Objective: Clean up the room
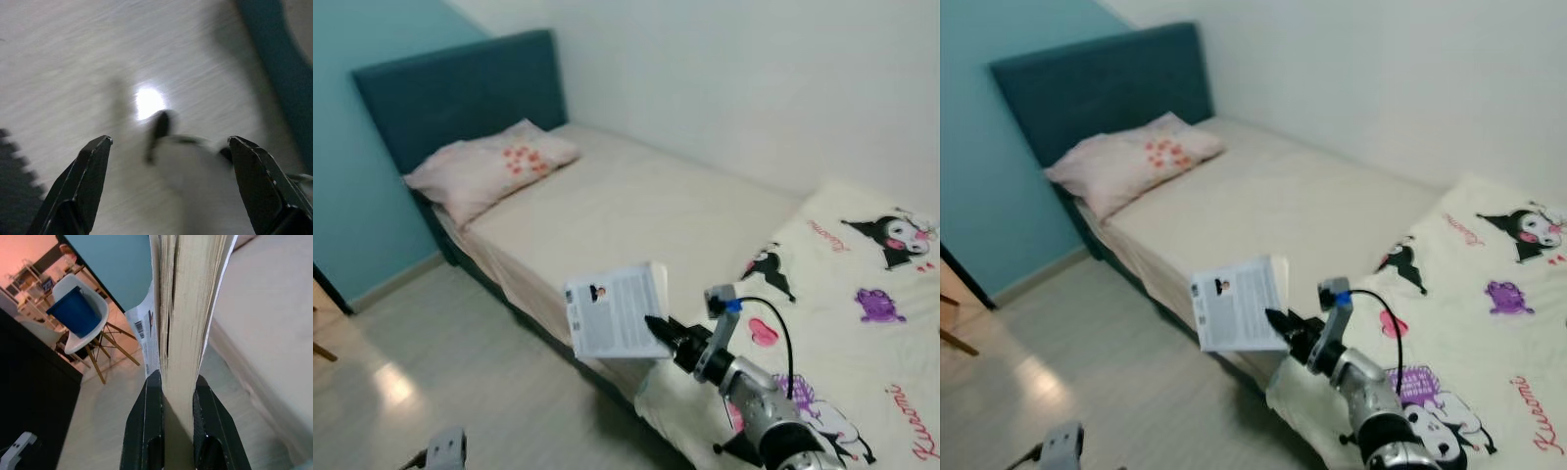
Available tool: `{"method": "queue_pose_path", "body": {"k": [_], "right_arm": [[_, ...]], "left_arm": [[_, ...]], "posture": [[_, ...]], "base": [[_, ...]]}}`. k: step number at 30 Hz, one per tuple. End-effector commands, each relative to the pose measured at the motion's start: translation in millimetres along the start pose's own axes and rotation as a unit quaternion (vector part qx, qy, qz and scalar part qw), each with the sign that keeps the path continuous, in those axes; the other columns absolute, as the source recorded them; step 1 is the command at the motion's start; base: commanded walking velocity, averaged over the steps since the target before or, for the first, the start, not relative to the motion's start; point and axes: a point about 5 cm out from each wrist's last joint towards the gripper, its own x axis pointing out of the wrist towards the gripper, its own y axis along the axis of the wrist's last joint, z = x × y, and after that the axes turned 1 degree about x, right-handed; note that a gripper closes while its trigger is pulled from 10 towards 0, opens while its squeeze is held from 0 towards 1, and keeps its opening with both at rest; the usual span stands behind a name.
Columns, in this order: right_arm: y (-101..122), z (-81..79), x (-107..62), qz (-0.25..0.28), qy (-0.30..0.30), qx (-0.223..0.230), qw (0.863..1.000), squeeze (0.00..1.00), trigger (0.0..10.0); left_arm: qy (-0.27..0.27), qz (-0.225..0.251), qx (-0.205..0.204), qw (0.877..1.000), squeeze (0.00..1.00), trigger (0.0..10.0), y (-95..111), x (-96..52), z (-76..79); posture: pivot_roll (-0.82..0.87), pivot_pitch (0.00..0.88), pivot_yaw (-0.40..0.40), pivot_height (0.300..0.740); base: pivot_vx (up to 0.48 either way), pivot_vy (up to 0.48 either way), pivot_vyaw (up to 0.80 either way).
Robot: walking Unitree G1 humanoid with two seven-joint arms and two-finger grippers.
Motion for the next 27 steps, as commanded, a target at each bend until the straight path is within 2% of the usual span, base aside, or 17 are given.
{"method": "queue_pose_path", "body": {"k": [1, 9, 12, 16, 27], "right_arm": [[8, -8.7, 10.6, 0.016, 0.023, -0.012, 1.0, 0.0, 10.0], [13, -8.8, 13.3, 0.026, 0.018, -0.006, 0.999, 0.0, 10.0], [14, -0.6, 15.1, 0.018, -0.046, -0.002, 0.999, 0.0, 10.0], [17, 1.4, 13.9, 0.035, -0.046, 0.015, 0.998, 0.0, 10.0], [20, 4.2, 12.9, 0.048, -0.06, 0.024, 0.997, 0.0, 10.0]], "left_arm": [[0.009, -0.006, 0.002, 1.0, 0.0, 10.0, -3, -1.7, -7.5], [0.008, -0.006, 0.0, 1.0, 0.0, 10.0, -2, -1.6, -7.7], [0.006, -0.008, 0.001, 1.0, 0.0, 10.0, -4, -1.8, -6.9], [0.004, -0.009, 0.0, 1.0, 0.0, 10.0, -5, -1.9, -6.4], [0.002, -0.01, 0.001, 1.0, 0.0, 10.0, -6, -1.9, -5.8]], "posture": [[-0.09, 0.0, -0.015, 0.74], [-0.09, 0.0, -0.01, 0.74], [-0.09, 0.0, -0.009, 0.74], [-0.09, 0.0, -0.008, 0.74], [-0.09, 0.0, -0.005, 0.74]], "base": [[0.315, 0.0, 0.77], [0.322, 0.0, 0.77], [0.352, 0.0, 0.0], [0.48, 0.0, 0.0], [0.48, 0.0, 0.0]]}}
